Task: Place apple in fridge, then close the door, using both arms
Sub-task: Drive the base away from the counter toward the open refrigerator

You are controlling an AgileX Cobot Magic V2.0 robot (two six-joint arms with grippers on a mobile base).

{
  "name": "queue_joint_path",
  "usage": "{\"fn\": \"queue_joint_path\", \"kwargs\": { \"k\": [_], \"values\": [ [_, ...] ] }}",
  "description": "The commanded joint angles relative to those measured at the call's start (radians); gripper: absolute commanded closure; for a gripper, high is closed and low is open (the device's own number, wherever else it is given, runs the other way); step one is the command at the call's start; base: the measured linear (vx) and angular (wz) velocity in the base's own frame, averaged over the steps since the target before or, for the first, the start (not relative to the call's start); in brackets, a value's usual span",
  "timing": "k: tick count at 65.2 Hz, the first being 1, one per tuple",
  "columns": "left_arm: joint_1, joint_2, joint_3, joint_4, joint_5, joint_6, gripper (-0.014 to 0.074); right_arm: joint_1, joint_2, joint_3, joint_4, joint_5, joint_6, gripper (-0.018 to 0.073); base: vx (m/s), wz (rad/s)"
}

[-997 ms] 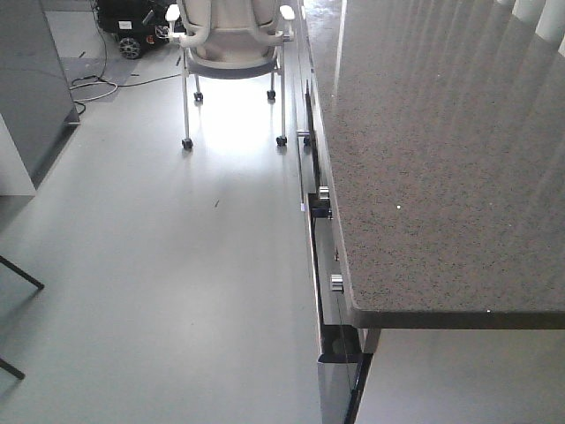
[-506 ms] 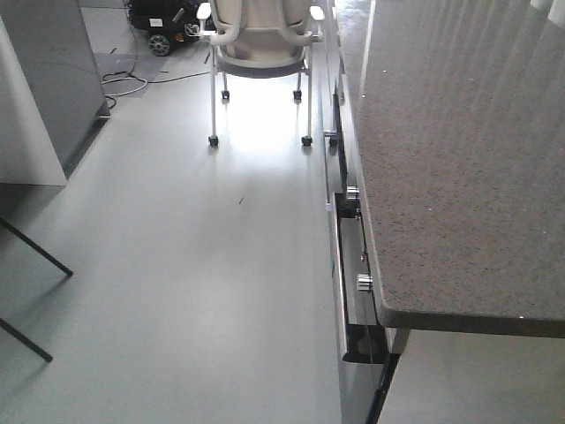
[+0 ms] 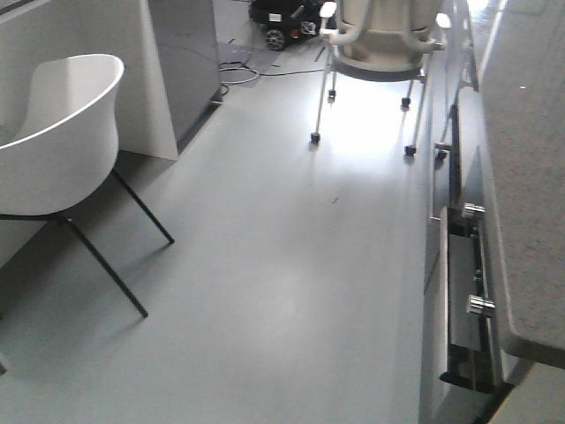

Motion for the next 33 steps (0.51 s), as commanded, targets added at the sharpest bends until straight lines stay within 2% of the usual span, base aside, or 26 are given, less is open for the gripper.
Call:
{"fn": "queue_joint_path", "kwargs": {
  "k": [1, 33],
  "values": [
    [-0.008, -0.014, -0.017, -0.001, -0.068, -0.009, 0.0603, 0.001, 0.001, -0.025, 0.012, -0.084, -0.008, 0.0429, -0.05, 0.59],
    [-0.008, -0.014, -0.017, -0.001, -0.068, -0.009, 0.0603, 0.001, 0.001, -0.025, 0.012, -0.084, -0.008, 0.0429, -0.05, 0.58]
  ]
}}
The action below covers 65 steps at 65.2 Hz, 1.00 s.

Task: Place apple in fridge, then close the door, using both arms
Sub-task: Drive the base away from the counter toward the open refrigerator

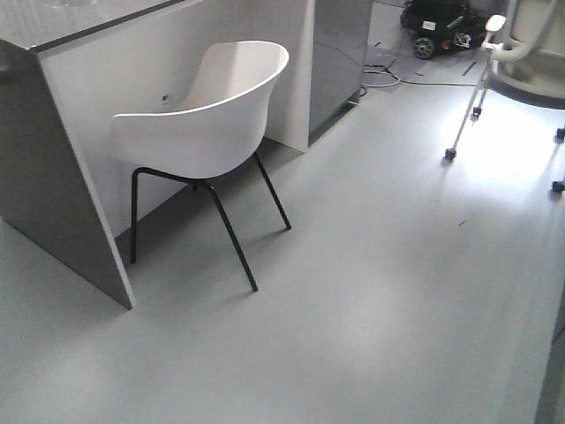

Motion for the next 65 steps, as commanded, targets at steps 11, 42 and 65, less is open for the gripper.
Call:
{"fn": "queue_joint_path", "kwargs": {
  "k": [11, 42, 65],
  "values": [
    [-0.008, -0.014, -0.017, -0.001, -0.068, -0.009, 0.0603, 0.001, 0.001, -0.025, 0.012, -0.084, -0.008, 0.0429, -0.03, 0.43],
    [-0.008, -0.014, -0.017, -0.001, -0.068, -0.009, 0.0603, 0.001, 0.001, -0.025, 0.012, -0.081, -0.008, 0.0429, 0.01, 0.33],
    [-0.008, -0.014, -0.017, -0.001, -0.068, -0.009, 0.0603, 0.001, 0.001, -0.025, 0.012, -0.081, -0.008, 0.0429, 0.05, 0.42]
  ]
}}
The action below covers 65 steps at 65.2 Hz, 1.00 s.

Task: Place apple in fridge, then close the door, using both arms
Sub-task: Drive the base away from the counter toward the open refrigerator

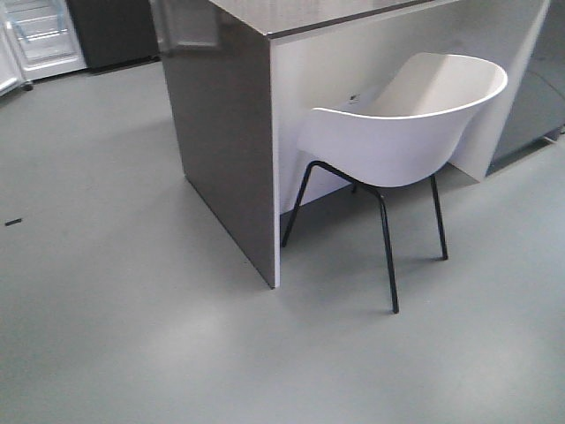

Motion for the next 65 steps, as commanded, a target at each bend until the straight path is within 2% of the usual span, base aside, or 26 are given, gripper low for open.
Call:
{"fn": "queue_joint_path", "kwargs": {
  "k": [1, 65],
  "values": [
    [-0.008, -0.014, -0.017, -0.001, -0.068, -0.009, 0.0603, 0.001, 0.001, -0.025, 0.012, -0.081, -0.008, 0.0429, 0.07, 0.48],
    [-0.008, -0.014, -0.017, -0.001, -0.068, -0.009, 0.0603, 0.001, 0.001, -0.025, 0.012, -0.084, -0.008, 0.0429, 0.12, 0.49]
  ]
}}
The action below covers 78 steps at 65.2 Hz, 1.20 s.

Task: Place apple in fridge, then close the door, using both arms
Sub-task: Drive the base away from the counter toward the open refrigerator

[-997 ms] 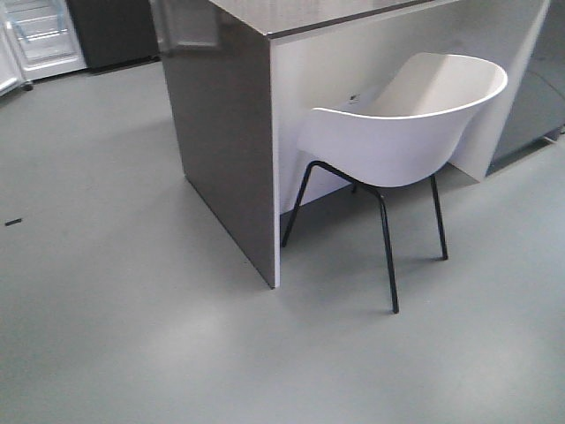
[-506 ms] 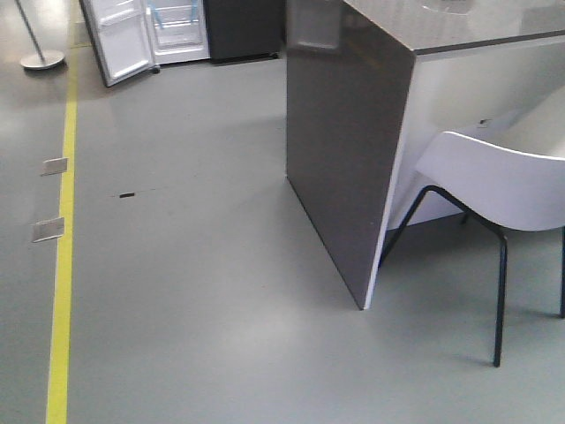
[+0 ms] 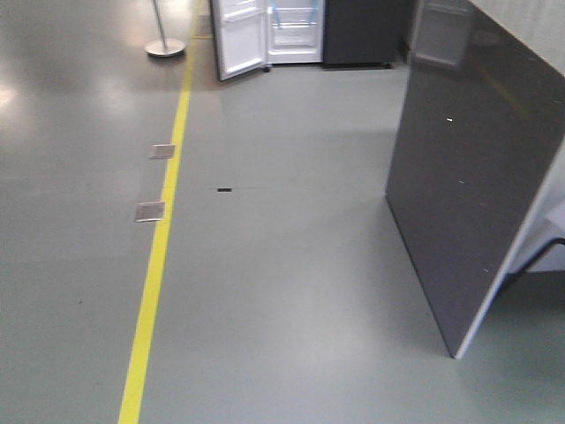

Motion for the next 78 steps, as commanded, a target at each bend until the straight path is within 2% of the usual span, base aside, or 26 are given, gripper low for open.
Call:
{"fn": "queue_joint_path", "kwargs": {
  "k": [1, 38, 78],
  "values": [
    [-0.008, -0.014, -0.017, -0.001, -0.068, -0.009, 0.0603, 0.001, 0.001, -0.025, 0.012, -0.084, -0.008, 0.0429, 0.16, 0.42],
    [-0.008, -0.014, -0.017, -0.001, -0.068, -0.009, 0.0603, 0.001, 0.001, -0.025, 0.012, -0.084, -0.008, 0.0429, 0.18, 0.27],
    [-0.008, -0.014, -0.017, -0.001, -0.068, -0.009, 0.0603, 0.001, 0.001, -0.025, 0.012, -0.082, -0.008, 0.0429, 0.21, 0.03]
  ]
}}
